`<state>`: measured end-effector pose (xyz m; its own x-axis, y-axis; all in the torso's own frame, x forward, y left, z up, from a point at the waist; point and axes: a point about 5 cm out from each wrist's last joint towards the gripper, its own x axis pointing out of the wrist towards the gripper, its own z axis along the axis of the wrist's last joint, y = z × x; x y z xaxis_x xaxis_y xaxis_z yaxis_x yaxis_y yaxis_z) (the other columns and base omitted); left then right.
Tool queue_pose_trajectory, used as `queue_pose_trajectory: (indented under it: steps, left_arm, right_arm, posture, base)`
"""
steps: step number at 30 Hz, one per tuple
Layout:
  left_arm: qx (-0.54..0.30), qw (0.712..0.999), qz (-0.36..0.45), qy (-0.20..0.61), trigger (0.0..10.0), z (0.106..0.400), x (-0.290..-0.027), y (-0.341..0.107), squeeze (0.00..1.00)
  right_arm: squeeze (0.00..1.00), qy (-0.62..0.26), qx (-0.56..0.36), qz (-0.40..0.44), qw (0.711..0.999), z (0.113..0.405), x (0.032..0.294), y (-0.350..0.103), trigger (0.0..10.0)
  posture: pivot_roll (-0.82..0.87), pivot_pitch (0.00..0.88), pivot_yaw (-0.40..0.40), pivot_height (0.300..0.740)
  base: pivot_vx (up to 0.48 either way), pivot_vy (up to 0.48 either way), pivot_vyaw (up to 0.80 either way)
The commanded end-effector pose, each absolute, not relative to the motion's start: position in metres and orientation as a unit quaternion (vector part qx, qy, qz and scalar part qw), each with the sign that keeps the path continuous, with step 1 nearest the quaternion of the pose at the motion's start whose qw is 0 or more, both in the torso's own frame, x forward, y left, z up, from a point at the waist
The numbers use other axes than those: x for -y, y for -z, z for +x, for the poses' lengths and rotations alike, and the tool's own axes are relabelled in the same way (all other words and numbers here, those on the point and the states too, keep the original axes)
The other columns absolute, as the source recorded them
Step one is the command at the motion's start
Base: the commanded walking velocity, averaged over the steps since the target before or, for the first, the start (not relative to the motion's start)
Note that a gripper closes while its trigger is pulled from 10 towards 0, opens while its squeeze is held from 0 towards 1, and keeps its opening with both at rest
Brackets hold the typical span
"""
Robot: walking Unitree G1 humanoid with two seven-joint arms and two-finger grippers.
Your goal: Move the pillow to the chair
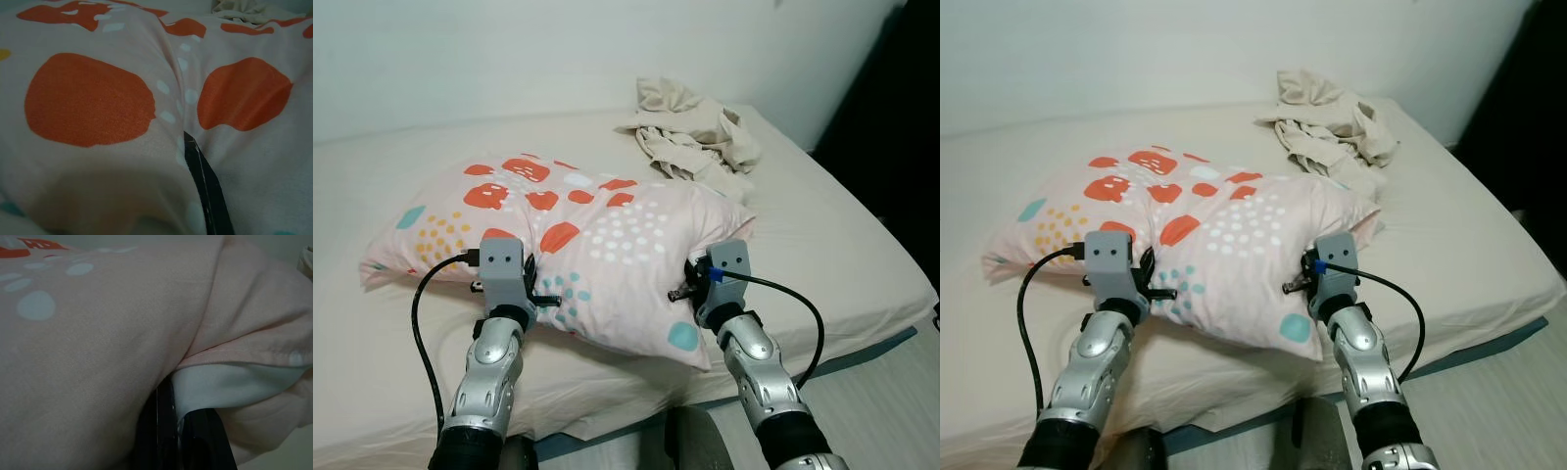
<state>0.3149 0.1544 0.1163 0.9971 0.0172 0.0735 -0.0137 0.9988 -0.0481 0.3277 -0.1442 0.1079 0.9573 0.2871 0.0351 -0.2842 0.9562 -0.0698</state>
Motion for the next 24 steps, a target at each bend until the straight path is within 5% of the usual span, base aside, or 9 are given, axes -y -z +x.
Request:
queue_pose_trajectory:
  steps: [1,24]
  left_arm:
    - [0.048,0.999,-0.019,-0.014,10.0,0.3141,-0.1594,-0.1187,0.0]
    - [0.048,0.998,-0.024,-0.024,10.0,0.313,-0.1601,-0.118,0.0]
  right_arm:
    - [0.0,-0.152,0.038,-0.029,0.987,0.3286,0.1402,-0.1131,10.0]
    - [0.0,-0.177,0.053,-0.023,0.983,0.3268,0.1377,-0.1184,10.0]
  posture:
    - [0.0,0.099,-0.025,0.614]
    - [-0.01,0.11,-0.034,0.704]
  base:
    - [0.0,0.0,0.0]
    - [0.0,0.0,0.0]
